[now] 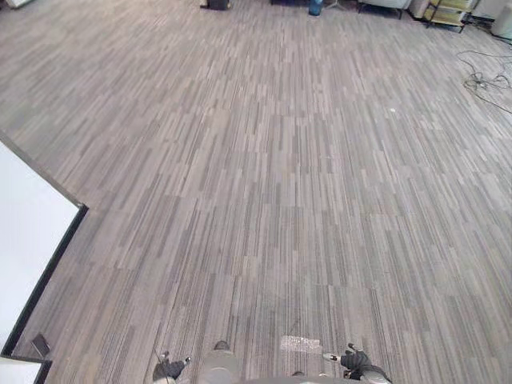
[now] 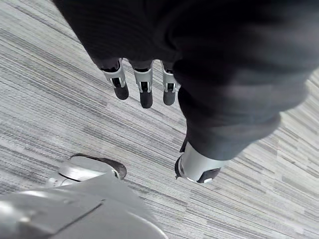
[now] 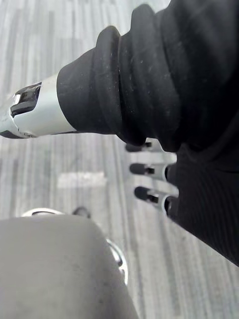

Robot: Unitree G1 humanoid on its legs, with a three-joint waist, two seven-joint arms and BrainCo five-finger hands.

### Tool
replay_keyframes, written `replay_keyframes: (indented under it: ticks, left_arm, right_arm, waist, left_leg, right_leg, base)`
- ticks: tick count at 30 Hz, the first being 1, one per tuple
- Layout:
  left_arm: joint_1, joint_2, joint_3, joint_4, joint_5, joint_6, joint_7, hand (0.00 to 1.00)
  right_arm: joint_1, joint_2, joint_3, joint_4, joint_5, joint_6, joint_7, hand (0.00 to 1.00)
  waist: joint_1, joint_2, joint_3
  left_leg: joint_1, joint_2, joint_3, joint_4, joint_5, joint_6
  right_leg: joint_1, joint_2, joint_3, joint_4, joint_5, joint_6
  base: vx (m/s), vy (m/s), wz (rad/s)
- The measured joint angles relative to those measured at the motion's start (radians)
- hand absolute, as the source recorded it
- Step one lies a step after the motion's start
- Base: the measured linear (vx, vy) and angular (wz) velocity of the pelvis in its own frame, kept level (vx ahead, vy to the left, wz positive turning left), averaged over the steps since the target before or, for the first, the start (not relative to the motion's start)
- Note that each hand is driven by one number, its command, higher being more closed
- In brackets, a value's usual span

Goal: Organize washtable

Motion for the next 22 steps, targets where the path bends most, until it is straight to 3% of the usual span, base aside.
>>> replay_keyframes:
  ticks: [6, 11, 15, 17, 18, 22]
  left_arm:
    - [0.000, 0.012, -0.031, -0.002, 0.000, -0.017, -0.019, 0.00]
    - [0.005, 0.015, -0.047, -0.002, 0.001, -0.021, -0.036, 0.00]
    - [0.008, 0.024, -0.070, -0.002, 0.001, -0.025, -0.037, 0.00]
    - [0.009, 0.025, -0.075, 0.001, 0.000, -0.032, -0.036, 0.00]
    - [0.018, 0.024, -0.079, 0.001, 0.000, -0.033, -0.037, 0.00]
    - [0.036, 0.024, -0.083, 0.001, 0.000, -0.039, -0.037, 0.00]
  right_arm:
    - [-0.006, 0.028, 0.000, -0.015, -0.001, -0.007, -0.009, 0.00]
    - [-0.004, 0.028, 0.005, -0.015, -0.001, -0.008, -0.009, 0.00]
    - [-0.003, 0.027, 0.013, -0.015, -0.001, -0.008, -0.009, 0.00]
    - [-0.003, 0.019, 0.019, -0.017, -0.001, -0.009, -0.009, 0.00]
    - [-0.002, 0.014, 0.020, -0.017, -0.001, -0.009, -0.009, 0.00]
    - [0.001, 0.015, 0.020, -0.017, -0.001, -0.016, -0.010, 0.00]
  waist:
    - [0.002, -0.006, -0.004]
    - [0.000, -0.006, -0.004]
    - [-0.003, -0.007, -0.001]
    - [-0.009, -0.003, 0.009]
    - [-0.022, 0.001, 0.008]
    - [-0.022, 0.004, 0.002]
  left_leg:
    - [0.069, -0.040, 0.001, -0.128, 0.061, 0.024]
    - [0.105, -0.053, 0.003, -0.195, 0.098, 0.032]
    - [0.134, -0.066, -0.002, -0.299, 0.163, 0.037]
    - [0.128, -0.086, -0.001, -0.304, 0.173, 0.040]
    - [0.131, -0.088, -0.001, -0.304, 0.174, 0.039]
    - [0.126, -0.087, -0.001, -0.304, 0.173, 0.041]
  right_leg:
    - [0.023, -0.029, 0.007, -0.020, 0.054, 0.009]
    - [0.024, -0.037, 0.030, -0.022, 0.059, 0.015]
    - [0.017, -0.040, 0.031, -0.049, 0.057, 0.018]
    - [0.006, -0.052, 0.036, -0.051, 0.021, 0.038]
    - [0.008, -0.053, 0.036, -0.048, 0.019, 0.039]
    - [0.007, -0.047, 0.058, -0.059, 0.018, 0.040]
  base:
    - [0.06, 0.089, 0.13]
    - [-0.06, 0.027, -0.04]
    - [-0.15, 0.002, -0.04]
    - [-0.24, 0.011, 0.01]
    - [-0.21, 0.034, 0.08]
    - [-0.12, 0.038, 0.02]
